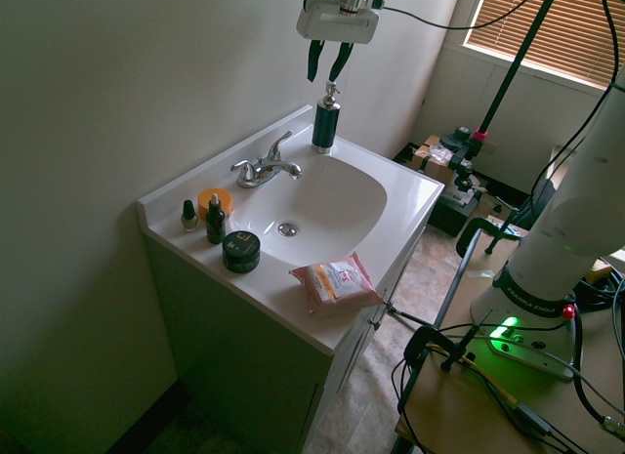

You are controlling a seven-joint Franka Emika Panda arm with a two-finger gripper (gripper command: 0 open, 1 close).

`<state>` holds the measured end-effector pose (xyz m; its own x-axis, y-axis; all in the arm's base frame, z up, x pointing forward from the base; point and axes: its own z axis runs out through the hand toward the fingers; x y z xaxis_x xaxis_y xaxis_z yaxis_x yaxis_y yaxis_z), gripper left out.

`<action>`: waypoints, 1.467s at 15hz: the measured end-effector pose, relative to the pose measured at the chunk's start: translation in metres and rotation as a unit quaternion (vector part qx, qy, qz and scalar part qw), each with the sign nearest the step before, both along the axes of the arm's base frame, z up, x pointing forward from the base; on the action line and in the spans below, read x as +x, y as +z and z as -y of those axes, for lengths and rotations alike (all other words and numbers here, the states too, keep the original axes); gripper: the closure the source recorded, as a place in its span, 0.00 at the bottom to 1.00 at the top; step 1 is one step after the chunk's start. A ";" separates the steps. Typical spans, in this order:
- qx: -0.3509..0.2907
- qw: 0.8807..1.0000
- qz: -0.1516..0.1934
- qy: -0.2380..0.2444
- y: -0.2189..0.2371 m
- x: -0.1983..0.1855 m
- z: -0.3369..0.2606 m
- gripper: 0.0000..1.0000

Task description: Sanitize yourself

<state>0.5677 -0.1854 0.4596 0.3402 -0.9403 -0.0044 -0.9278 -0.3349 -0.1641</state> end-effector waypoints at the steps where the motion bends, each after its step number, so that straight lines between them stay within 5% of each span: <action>1: 0.000 1.000 0.000 -0.006 -0.001 -0.001 0.009 1.00; 22: 0.022 0.999 -0.005 -0.037 -0.024 -0.003 0.061 1.00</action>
